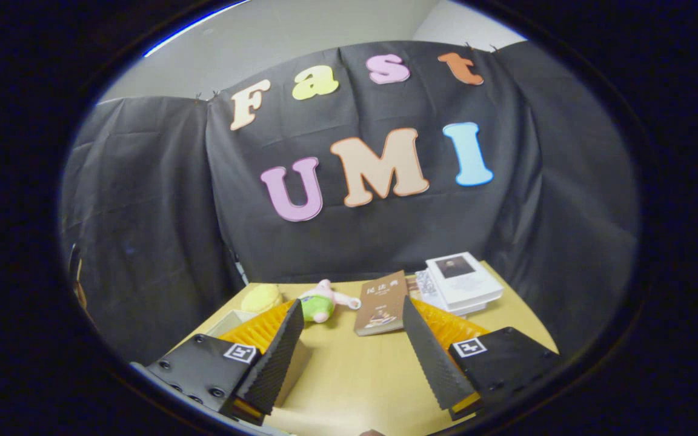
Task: Open the storage box then place both shoes into the box .Put the left shoe in first, then the right shoe, with the right side of both shoes facing outward in a uniform manner.
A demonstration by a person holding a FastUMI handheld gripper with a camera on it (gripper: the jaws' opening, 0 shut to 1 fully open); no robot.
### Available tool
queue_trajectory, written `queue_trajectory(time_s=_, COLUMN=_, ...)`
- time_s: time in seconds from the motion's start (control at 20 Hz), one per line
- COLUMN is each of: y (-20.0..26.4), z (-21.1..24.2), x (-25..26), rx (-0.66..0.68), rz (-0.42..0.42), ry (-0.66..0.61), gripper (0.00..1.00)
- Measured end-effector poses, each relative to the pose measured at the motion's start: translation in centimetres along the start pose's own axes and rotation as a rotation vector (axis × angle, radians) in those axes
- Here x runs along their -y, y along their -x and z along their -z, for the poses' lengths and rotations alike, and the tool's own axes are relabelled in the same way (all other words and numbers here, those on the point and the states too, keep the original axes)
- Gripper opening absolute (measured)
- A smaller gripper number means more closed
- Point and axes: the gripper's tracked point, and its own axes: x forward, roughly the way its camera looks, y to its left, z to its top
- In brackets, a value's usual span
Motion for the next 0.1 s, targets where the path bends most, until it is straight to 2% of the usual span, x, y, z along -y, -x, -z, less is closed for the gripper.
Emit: queue_trajectory(time_s=0.1, y=0.69, z=-0.56, x=1.44, rx=0.041, rz=0.022, ry=0.016, gripper=1.00)
